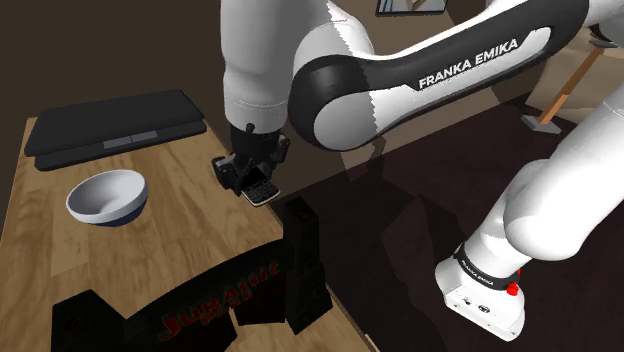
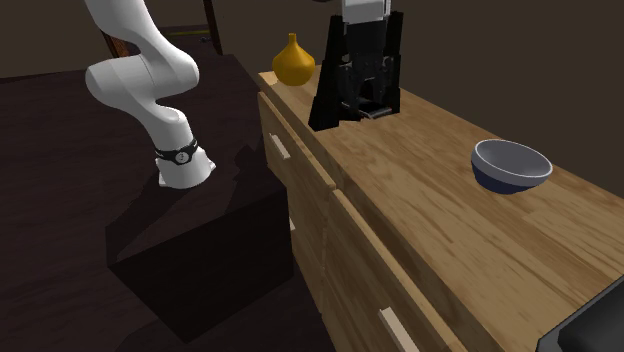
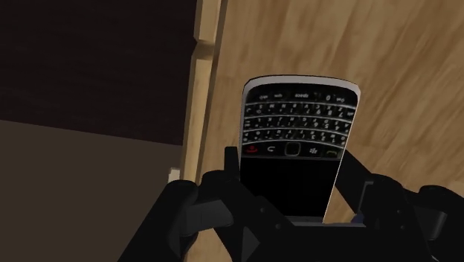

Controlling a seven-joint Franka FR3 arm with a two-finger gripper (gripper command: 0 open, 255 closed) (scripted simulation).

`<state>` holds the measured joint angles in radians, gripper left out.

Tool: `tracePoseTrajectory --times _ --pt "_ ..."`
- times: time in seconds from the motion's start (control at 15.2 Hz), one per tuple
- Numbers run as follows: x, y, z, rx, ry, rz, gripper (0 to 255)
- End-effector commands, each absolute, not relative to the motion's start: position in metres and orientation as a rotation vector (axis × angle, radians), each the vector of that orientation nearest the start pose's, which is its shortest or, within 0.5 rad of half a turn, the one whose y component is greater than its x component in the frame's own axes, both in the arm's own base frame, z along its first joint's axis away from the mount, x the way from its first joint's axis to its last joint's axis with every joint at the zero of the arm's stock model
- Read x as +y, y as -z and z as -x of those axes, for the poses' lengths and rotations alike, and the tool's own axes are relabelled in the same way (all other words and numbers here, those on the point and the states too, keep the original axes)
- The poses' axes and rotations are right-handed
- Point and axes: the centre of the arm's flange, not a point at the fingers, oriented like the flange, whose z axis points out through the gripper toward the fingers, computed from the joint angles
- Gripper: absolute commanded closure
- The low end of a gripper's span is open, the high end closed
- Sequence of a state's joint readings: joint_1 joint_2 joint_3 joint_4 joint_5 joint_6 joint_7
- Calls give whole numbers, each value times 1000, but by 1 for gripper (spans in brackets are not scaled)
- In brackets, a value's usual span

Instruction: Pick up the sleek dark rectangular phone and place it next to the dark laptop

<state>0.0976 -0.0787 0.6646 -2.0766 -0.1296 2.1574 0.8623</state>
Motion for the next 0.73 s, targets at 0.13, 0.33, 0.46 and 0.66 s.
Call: tracePoseTrajectory --times 0.13,0.33,0.46,0.66 --pt "374 -478 -421 53 336 3132 255" --pt "368 -478 -460 53 336 3132 255" --pt "363 -478 -486 53 336 3132 255" --pt "357 -478 -525 53 336 3132 255"
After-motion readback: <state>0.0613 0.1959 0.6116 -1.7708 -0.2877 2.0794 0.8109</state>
